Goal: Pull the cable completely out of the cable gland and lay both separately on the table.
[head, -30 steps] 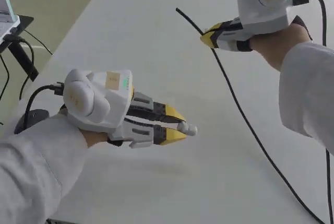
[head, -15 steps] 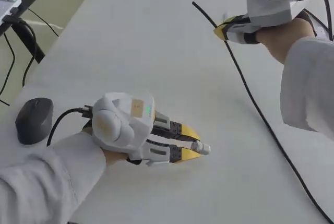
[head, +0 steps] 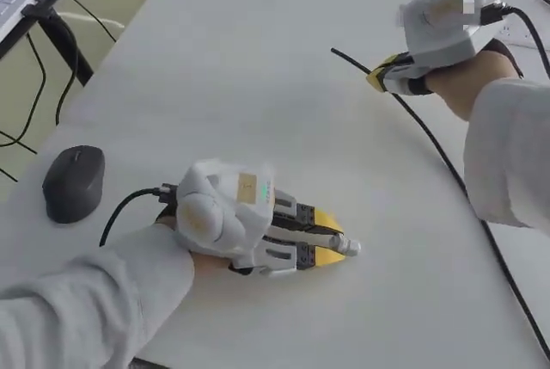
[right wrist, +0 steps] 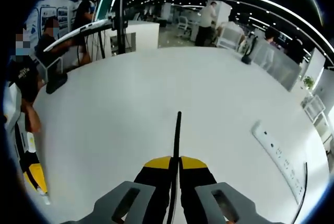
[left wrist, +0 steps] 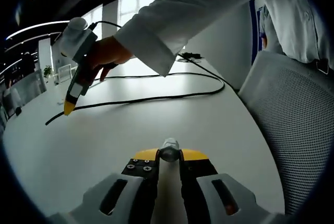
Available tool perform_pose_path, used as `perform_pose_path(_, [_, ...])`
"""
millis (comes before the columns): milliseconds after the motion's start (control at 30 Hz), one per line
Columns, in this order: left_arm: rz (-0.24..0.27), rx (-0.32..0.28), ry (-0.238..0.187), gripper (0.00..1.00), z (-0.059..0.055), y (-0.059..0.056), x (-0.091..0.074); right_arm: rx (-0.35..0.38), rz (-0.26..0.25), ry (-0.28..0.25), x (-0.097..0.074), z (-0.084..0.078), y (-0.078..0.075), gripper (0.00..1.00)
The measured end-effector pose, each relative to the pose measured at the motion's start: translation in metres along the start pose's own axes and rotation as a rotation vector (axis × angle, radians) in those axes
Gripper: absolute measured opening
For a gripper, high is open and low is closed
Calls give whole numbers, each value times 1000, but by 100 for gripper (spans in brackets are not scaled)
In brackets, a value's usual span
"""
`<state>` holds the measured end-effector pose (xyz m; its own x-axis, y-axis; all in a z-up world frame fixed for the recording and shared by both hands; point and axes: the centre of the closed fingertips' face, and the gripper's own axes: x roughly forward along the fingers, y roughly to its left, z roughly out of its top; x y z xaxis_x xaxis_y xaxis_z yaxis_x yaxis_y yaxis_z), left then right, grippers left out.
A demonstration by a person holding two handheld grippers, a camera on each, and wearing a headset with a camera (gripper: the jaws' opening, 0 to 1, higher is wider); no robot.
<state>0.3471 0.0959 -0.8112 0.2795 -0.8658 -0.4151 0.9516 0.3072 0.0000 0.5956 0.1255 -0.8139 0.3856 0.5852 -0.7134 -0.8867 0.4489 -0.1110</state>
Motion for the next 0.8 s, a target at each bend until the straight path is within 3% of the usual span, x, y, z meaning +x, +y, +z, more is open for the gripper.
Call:
perform_pose_path(267, [45, -9, 12, 16, -6, 12, 3, 19, -1, 35, 4, -14, 3, 0])
perform_pose_path(467, [65, -17, -1, 16, -4, 18, 6, 41, 4, 24, 1, -12, 1, 1])
perform_pose_path(567, [73, -10, 16, 16, -8, 20, 7, 57, 9, 25, 2, -12, 0, 1])
perform_pose_path(633, [74, -42, 6, 16, -8, 22, 6, 62, 16, 26, 1, -11, 4, 1])
perform_pose_path(800, [81, -56, 5, 17, -8, 26, 7, 95, 26, 20, 3, -11, 0, 1])
